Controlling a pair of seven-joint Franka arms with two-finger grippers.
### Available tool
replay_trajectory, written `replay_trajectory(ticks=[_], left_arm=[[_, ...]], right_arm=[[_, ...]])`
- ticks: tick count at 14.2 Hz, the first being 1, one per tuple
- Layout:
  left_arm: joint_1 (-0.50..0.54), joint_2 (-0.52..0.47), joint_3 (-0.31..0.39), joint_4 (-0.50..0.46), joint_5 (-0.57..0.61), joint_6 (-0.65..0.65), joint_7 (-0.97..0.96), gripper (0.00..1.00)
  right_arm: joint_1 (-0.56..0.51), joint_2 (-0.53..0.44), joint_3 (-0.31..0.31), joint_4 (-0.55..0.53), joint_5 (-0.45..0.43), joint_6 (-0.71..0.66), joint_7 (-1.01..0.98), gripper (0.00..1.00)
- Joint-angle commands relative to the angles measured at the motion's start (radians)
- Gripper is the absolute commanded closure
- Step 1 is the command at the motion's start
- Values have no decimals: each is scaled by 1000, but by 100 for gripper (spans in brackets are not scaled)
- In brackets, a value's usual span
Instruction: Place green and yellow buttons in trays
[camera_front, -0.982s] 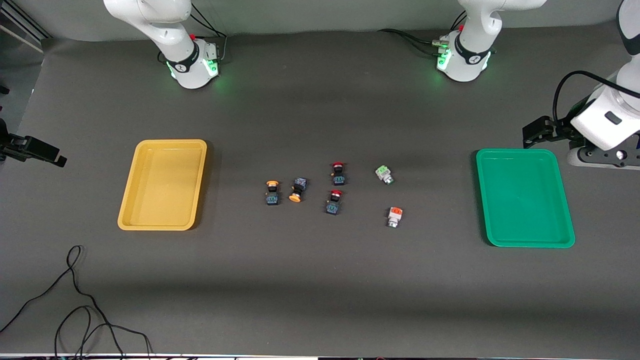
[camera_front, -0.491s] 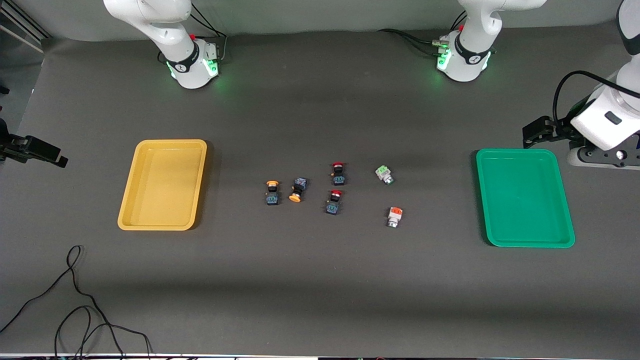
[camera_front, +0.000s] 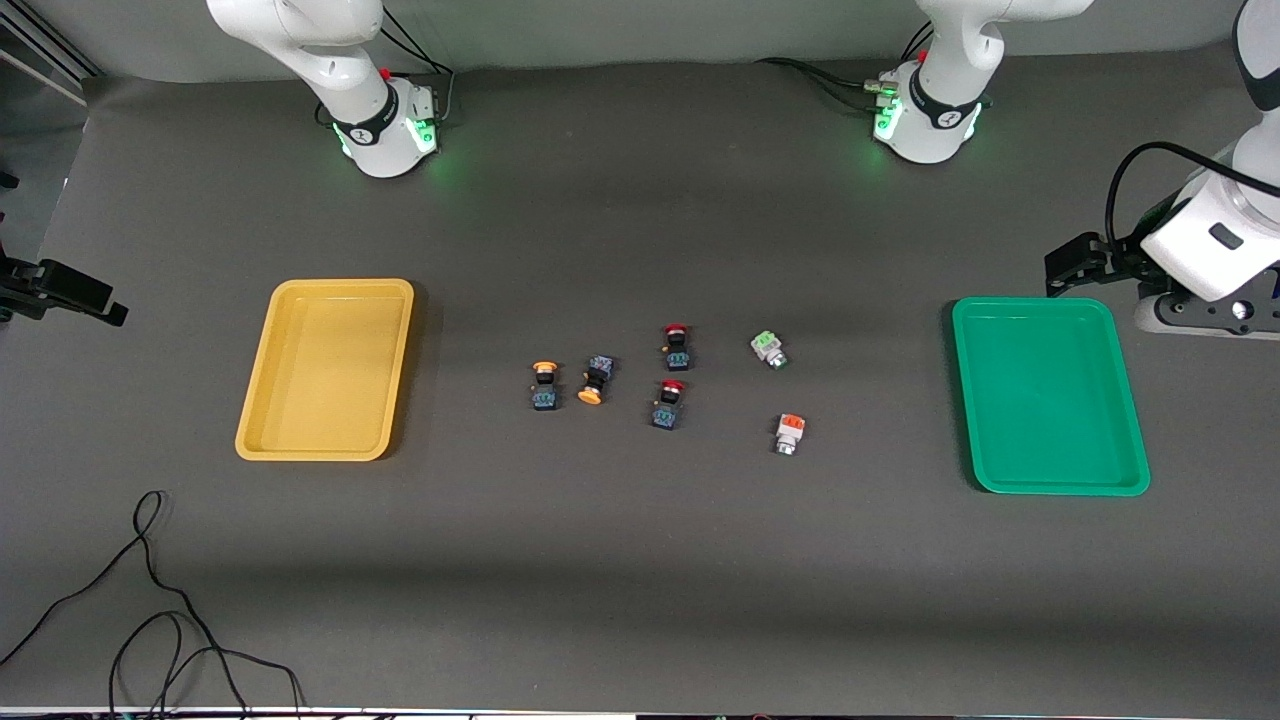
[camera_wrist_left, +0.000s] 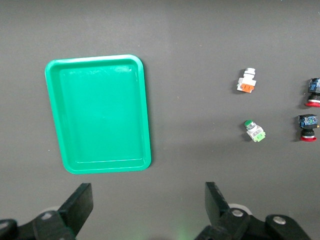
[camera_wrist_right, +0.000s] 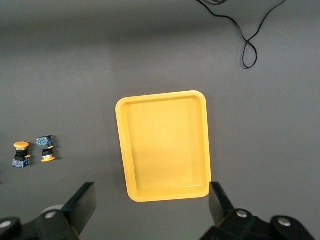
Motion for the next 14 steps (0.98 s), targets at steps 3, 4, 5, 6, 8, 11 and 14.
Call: replay_trajectory(ticks=[3,4,5,6,8,11,14], left_arm=[[-4,8,4,16,-6,2,14,0],[-6,8,4,15,-6,-2,12,0],[-7,8,4,15,-6,-5,11,0],[-7,8,4,13,-8,-7,-9,0],[-6,1,-10,2,-12,-10,-61,0],[-4,-19,-68,-51,-12,-7,-237,0],[-12,-56,-156,-142,-20,37,-429,0]], right_arm=[[-5,-4,-7,10,17,-19,-29,0],[-8,-1,-9,8,17,-30,-40,0],[-10,-1,-9,8,17,-57,-66,0],[-8,-1,-13,5,17,-70,-86,0],[-4,5,-15,2,25,-59,-73,0],[16,1,8,13,27,-53,10,0],[-48,1,230,5,27,-51,225,0]])
